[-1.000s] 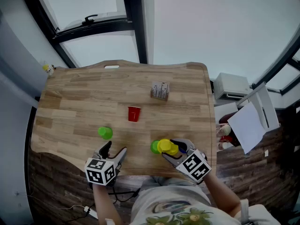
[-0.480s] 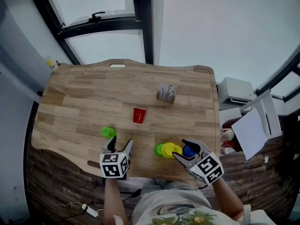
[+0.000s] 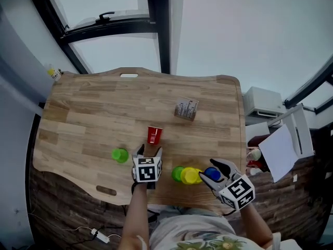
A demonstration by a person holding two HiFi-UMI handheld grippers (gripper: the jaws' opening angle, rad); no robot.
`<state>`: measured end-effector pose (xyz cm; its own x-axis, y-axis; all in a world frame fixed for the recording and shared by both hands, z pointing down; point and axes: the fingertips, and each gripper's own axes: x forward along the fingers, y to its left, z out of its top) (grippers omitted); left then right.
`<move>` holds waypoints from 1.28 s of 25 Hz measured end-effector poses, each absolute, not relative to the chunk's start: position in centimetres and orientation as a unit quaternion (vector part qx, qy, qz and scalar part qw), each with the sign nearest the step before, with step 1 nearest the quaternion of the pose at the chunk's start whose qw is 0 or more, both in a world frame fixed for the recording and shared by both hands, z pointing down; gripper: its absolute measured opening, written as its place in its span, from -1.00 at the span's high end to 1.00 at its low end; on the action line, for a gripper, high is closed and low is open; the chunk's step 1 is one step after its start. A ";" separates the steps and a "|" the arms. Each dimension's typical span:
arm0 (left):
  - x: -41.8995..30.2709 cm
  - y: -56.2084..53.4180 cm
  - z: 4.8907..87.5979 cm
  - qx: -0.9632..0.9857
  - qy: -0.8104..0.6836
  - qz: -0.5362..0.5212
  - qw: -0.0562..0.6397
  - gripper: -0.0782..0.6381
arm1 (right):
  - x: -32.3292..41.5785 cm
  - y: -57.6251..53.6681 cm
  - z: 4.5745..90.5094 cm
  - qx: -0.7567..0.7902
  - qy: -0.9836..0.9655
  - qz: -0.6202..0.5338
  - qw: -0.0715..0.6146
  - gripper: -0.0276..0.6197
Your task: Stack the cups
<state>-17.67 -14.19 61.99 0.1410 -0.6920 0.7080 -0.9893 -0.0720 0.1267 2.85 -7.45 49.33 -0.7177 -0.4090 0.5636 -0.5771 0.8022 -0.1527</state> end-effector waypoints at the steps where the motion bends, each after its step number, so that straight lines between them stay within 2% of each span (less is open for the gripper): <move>1: -17.6 -14.7 62.6 0.687 -0.610 0.246 0.310 -0.13 | 3.2 -7.8 49.4 0.275 -0.911 0.163 0.262 0.15; 8: -17.9 -16.5 65.3 0.673 -0.606 0.274 0.325 -0.13 | 5.0 -10.0 50.0 0.303 -0.898 0.178 0.264 0.17; 9: -17.9 -16.6 65.5 0.672 -0.604 0.279 0.324 -0.10 | 5.1 -10.2 50.1 0.305 -0.897 0.180 0.264 0.17; 12: -17.9 -16.9 65.8 0.667 -0.608 0.287 0.321 0.14 | 5.1 -10.5 50.3 0.306 -0.896 0.183 0.263 0.17; 13: -17.9 -16.9 65.8 0.667 -0.608 0.288 0.320 0.16 | 5.1 -10.6 50.3 0.305 -0.897 0.184 0.263 0.17; 24: -17.7 -14.5 61.9 0.695 -0.573 0.338 0.272 0.16 | 4.7 -10.2 50.0 0.303 -0.900 0.182 0.254 0.17; 32: -17.5 -9.4 60.5 0.706 -0.513 0.385 0.300 0.16 | 4.5 -8.6 49.7 0.296 -0.905 0.179 0.248 0.17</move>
